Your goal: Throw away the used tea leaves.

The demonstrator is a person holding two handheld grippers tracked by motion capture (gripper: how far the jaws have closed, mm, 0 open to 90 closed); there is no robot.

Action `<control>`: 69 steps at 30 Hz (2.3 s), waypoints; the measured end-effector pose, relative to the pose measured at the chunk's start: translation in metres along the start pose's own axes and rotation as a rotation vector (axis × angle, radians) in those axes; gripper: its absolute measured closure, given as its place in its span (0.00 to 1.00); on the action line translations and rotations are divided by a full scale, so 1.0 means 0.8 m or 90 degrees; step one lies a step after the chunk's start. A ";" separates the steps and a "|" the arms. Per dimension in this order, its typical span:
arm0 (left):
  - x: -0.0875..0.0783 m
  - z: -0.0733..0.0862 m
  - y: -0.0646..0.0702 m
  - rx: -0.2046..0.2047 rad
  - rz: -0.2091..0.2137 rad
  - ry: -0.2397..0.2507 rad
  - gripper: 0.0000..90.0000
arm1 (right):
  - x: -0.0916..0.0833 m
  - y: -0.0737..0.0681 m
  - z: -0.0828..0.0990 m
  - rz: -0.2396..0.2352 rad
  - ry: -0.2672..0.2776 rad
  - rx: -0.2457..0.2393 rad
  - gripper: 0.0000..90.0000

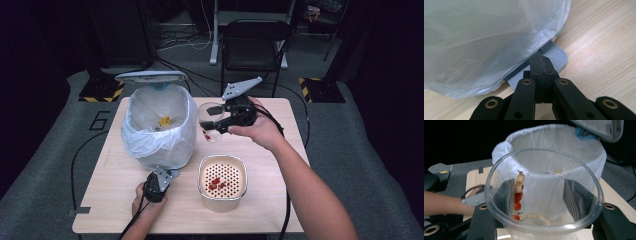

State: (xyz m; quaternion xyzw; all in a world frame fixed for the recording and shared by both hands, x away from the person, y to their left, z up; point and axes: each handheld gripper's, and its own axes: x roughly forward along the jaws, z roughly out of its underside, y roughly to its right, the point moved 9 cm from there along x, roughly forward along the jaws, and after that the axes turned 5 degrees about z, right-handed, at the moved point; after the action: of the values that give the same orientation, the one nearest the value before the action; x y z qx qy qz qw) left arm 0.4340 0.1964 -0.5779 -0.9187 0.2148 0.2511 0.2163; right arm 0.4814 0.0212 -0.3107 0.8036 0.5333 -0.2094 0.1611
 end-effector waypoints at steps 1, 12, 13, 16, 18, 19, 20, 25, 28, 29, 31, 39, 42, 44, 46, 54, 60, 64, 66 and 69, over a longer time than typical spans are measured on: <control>0.000 0.000 0.000 -0.002 0.001 0.000 1.00 | 0.002 -0.003 -0.007 -0.001 0.001 0.004 0.48; -0.001 0.001 0.000 -0.004 0.003 -0.005 1.00 | 0.040 -0.036 -0.060 -0.018 -0.003 0.023 0.48; 0.002 -0.001 -0.001 -0.006 -0.009 0.011 1.00 | 0.045 -0.037 -0.064 -0.018 -0.002 0.021 0.48; 0.002 -0.001 -0.001 -0.007 -0.013 0.014 1.00 | 0.057 -0.036 -0.073 -0.012 0.003 0.025 0.48; 0.002 -0.001 -0.001 -0.008 -0.012 0.014 1.00 | 0.063 -0.035 -0.079 -0.008 0.001 0.035 0.48; 0.002 -0.001 -0.001 -0.008 -0.012 0.014 1.00 | 0.067 -0.034 -0.082 -0.005 0.006 0.035 0.48; 0.002 -0.001 -0.001 -0.009 -0.013 0.015 1.00 | 0.070 -0.032 -0.085 -0.002 0.008 0.040 0.48; 0.002 -0.001 -0.001 -0.009 -0.012 0.015 1.00 | 0.084 -0.024 -0.093 0.023 0.004 0.043 0.47; 0.002 -0.001 -0.001 -0.009 -0.012 0.016 1.00 | 0.098 -0.018 -0.093 0.047 -0.007 0.057 0.47; 0.002 -0.001 -0.001 -0.007 -0.012 0.014 1.00 | 0.104 -0.016 -0.092 0.055 -0.012 0.058 0.47; 0.002 -0.001 -0.001 -0.009 -0.012 0.015 1.00 | 0.114 -0.010 -0.091 0.070 -0.017 0.065 0.46; -0.001 0.001 0.002 -0.017 0.013 -0.003 1.00 | 0.148 0.006 -0.084 0.108 -0.033 0.101 0.35; -0.001 0.001 0.000 -0.005 0.010 -0.006 1.00 | 0.155 0.006 -0.081 0.128 -0.018 0.119 0.15; -0.001 0.001 0.000 -0.006 0.010 -0.005 1.00 | 0.155 0.004 -0.077 0.129 -0.014 0.122 0.14; -0.001 0.001 0.000 -0.007 0.010 -0.005 1.00 | 0.152 0.002 -0.074 0.127 -0.007 0.123 0.14; -0.001 0.001 0.000 -0.009 0.011 -0.005 1.00 | 0.139 0.008 -0.068 0.138 0.006 0.167 0.11; -0.002 0.000 0.000 -0.014 0.012 0.000 1.00 | 0.119 0.001 -0.058 0.129 0.019 0.152 0.14; -0.002 0.000 0.000 -0.013 0.011 0.001 1.00 | 0.103 -0.001 -0.050 0.127 0.028 0.149 0.16; -0.002 0.000 0.000 -0.013 0.011 0.001 1.00 | 0.095 0.002 -0.044 0.127 0.020 0.154 0.16; -0.001 -0.001 -0.001 -0.022 0.011 0.011 1.00 | 0.081 0.002 -0.035 0.126 0.025 0.152 0.16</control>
State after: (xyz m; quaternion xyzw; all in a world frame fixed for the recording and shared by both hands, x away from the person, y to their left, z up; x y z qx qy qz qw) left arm 0.4341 0.1971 -0.5768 -0.9225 0.2205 0.2489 0.1961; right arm 0.5096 0.0858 -0.3195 0.8695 0.4261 -0.2387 0.0738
